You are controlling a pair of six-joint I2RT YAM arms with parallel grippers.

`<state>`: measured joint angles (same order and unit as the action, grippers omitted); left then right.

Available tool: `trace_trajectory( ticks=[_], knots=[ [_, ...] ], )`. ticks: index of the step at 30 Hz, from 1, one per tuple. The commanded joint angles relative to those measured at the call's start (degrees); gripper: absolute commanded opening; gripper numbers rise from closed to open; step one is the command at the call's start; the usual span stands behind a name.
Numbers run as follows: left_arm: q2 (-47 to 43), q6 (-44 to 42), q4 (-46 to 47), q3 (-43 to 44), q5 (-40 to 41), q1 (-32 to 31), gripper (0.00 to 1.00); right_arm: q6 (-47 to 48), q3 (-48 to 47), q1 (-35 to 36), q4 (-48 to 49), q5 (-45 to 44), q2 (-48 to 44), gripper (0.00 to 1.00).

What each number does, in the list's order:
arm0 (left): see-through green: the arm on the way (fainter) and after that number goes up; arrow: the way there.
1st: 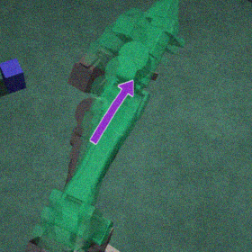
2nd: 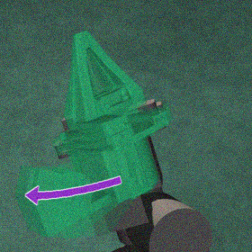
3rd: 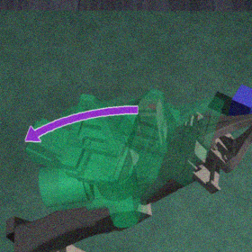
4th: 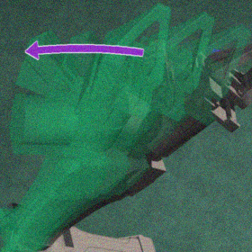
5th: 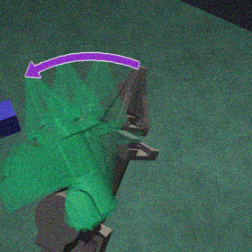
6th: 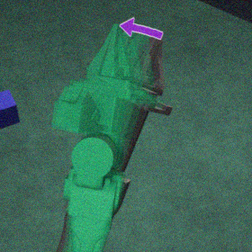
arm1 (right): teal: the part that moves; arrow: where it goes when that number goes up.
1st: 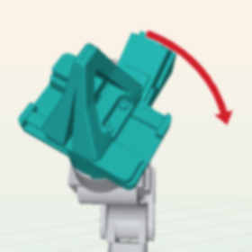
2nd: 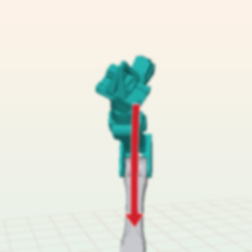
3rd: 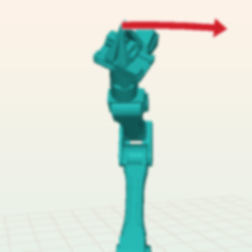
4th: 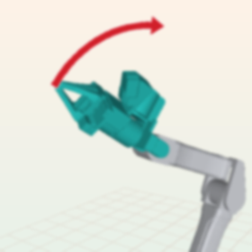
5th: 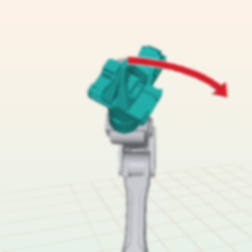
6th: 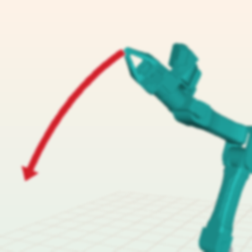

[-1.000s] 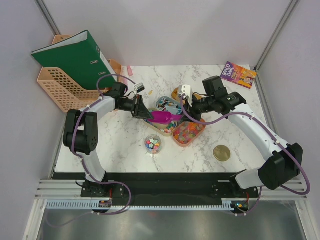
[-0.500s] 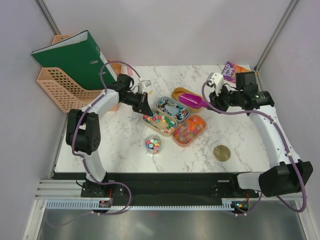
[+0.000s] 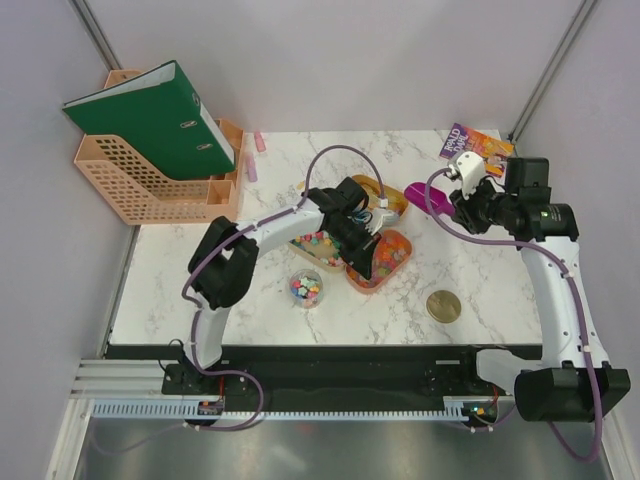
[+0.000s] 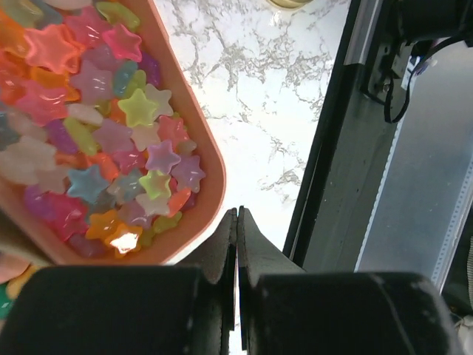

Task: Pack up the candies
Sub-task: Adjust the storage box at the center of the board.

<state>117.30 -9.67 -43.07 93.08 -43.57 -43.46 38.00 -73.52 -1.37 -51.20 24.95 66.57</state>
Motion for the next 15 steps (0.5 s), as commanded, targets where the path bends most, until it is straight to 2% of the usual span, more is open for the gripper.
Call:
trace_trajectory(
  ticks=[1,7,15],
  knots=[
    [2.7,-0.4,-1.1,3.3,0.5,-2.5,0.02,1.7,1.0,-1.8,-0.8,-2.7,-3.0,0.00],
    [6.3,0.0,-1.3,3.7,1.2,-4.9,0.02,2.0,1.8,-3.3,-1.9,-2.6,-5.7,0.00],
    [8.0,-0.5,-1.5,3.8,5.9,-3.4,0.02,0.5,3.6,-3.6,-1.8,-1.7,-6.9,0.00]
  ],
)
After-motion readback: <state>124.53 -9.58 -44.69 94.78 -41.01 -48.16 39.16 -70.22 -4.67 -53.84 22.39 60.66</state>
